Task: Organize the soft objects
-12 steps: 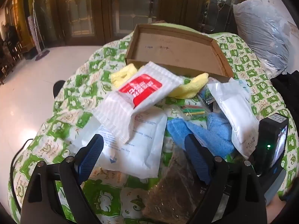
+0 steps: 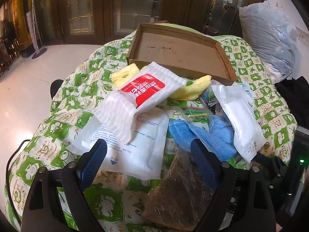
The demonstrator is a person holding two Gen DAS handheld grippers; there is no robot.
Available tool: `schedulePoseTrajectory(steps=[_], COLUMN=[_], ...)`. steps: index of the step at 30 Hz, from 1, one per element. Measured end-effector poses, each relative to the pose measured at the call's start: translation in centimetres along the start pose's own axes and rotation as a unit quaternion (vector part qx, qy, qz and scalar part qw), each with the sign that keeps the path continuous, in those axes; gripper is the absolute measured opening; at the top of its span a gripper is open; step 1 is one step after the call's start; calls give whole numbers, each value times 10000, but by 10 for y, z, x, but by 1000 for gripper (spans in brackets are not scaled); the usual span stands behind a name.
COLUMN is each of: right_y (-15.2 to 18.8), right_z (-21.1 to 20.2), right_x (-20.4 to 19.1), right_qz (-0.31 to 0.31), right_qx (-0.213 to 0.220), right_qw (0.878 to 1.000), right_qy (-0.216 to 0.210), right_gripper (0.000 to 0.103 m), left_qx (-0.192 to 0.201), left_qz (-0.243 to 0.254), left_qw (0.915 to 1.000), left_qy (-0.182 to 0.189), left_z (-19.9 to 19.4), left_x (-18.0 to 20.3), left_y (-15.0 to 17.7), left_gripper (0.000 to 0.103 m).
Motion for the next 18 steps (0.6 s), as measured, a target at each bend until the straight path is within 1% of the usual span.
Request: schedulePoseTrajectory(steps=[4, 6, 9, 11, 13, 16, 18], right_y=[0, 2, 9, 12, 17, 34, 34], right_z=[-12, -23, -44, -53, -63, -85, -86], right_x=[-4, -8, -22, -26, -38, -63, -61], right_qz=[-35, 9, -62, -86, -159, -214, -201], right_qx=[99, 294, 736, 893, 1007, 1206, 1247], right_qw=[9999, 9996, 9970, 9956, 9943, 9917, 9910], right_qy=[-32, 24, 226, 273, 297, 397, 434], right_gripper=[103, 103, 103, 103, 103, 103, 103], left_qx=[-57, -26, 30, 55, 58, 60, 54], left_qz=[17, 21, 13, 15, 14, 3, 10], left_qw=[10000, 10000, 10000, 10000, 10000, 10000, 9999], left_qy=[-8, -5, -26, -42, -44, -74, -87], left_z=[0, -1, -3, -4, -5, -5, -5], left_x=[1, 2, 2, 2, 3, 2, 2], left_y=[-1, -2, -3, -3, -4, -4, -3], left_gripper=[89, 89, 89, 89, 89, 89, 89])
Point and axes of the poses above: each gripper's, at about its wrist camera, not at the fingertips, and z roughly the way its jaws point, x to its right, y to its underside, the point moved 2 cm from there along z, roughly the way its jaws point, and after that the axes turned 9 degrees about x, right-handed, at the moved point
